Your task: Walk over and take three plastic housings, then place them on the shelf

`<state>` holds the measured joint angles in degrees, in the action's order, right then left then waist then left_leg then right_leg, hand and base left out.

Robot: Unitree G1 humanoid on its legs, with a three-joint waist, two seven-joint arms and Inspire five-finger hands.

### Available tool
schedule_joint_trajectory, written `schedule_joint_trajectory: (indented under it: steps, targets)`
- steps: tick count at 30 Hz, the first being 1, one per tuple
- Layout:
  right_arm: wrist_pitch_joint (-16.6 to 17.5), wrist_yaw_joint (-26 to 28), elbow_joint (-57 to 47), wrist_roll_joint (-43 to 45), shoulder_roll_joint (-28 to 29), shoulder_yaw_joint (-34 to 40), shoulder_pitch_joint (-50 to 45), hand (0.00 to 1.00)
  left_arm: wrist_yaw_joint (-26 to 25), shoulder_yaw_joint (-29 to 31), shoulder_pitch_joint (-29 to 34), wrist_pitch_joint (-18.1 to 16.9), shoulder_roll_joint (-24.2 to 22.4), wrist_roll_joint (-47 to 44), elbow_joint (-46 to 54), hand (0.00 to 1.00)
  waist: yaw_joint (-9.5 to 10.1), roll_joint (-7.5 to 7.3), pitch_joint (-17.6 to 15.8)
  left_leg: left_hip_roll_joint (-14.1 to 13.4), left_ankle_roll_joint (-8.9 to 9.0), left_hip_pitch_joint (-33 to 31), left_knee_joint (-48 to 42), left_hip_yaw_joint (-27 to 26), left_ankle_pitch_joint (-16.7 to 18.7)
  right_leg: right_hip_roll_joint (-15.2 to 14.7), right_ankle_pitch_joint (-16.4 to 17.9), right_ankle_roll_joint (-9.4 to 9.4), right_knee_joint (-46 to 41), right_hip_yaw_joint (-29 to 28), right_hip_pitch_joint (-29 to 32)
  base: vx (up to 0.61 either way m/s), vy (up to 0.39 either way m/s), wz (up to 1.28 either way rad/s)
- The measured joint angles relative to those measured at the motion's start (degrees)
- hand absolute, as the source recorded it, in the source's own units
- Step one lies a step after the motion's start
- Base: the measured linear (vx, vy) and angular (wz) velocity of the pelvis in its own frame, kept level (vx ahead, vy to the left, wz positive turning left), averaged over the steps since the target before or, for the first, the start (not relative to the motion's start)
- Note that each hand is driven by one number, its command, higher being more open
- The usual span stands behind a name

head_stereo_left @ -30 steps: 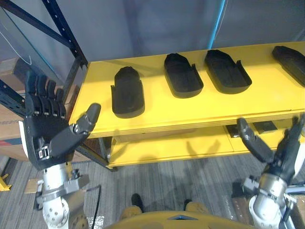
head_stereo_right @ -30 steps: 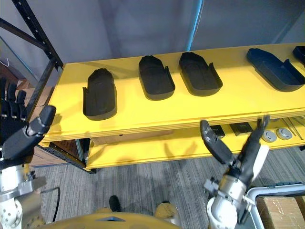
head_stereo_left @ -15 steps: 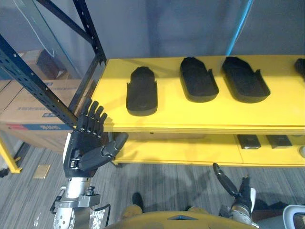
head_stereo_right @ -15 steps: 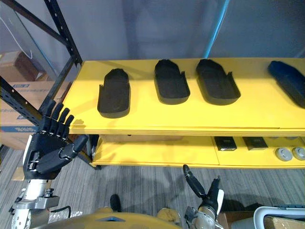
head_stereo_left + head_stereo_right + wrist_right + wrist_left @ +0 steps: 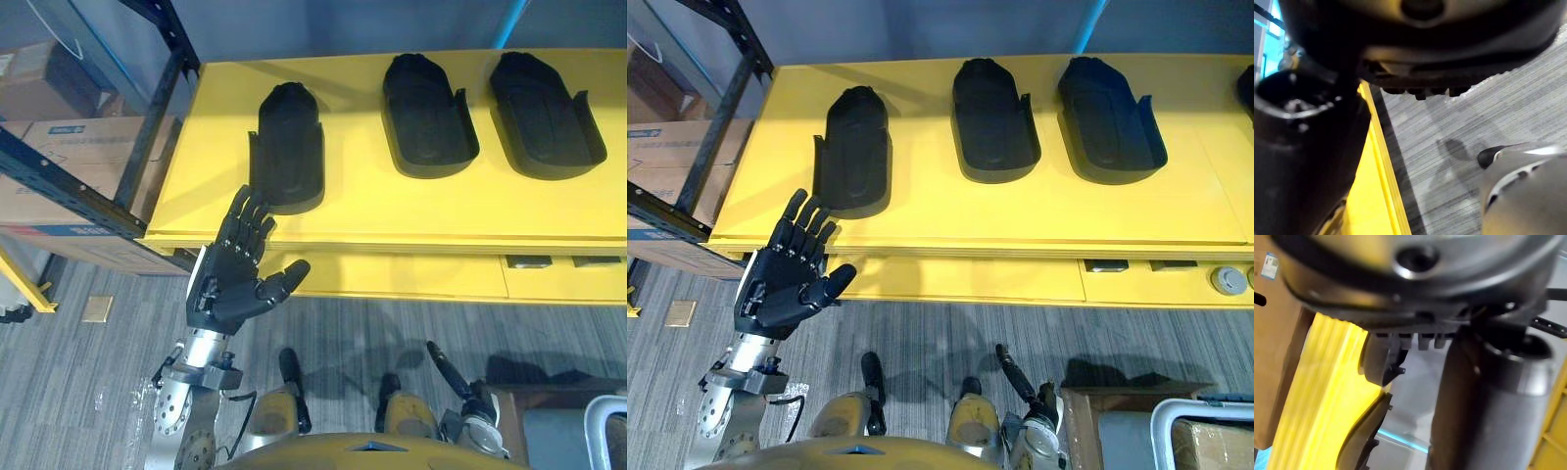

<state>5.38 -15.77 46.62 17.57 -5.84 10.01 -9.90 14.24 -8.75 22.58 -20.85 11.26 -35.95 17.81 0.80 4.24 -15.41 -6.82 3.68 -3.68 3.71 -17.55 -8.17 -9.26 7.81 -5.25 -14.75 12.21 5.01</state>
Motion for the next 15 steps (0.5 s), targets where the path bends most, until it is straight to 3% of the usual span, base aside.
schedule_joint_trajectory:
  steps: [9, 15]
  targets:
    - [-2.6, 1.5, 1.1, 3.5, 0.0, 0.8, 0.1, 1.0, -2.8, -1.4, -3.1, 3.3, 0.0, -0.4, -0.5, 1.0, -1.11, -0.69, -1.1, -0.3, 0.26, 0.0, -3.4, -1.9, 2.9, -0.3, 0.3, -0.08, -0.1, -2.0, -0.2, 0.02, 0.013, -0.11]
    - [-2.7, 1.7, 1.0, 3.4, 0.1, 0.7, 0.1, 1.0, -6.0, -1.6, -6.6, 3.3, -0.1, -0.1, -2.3, 1.0, -1.01, -1.27, -2.1, -0.8, 0.4, -0.1, -5.6, -2.7, 4.4, -0.1, 0.2, -0.21, 0.1, -3.0, -0.5, 0.0, 0.005, -0.08]
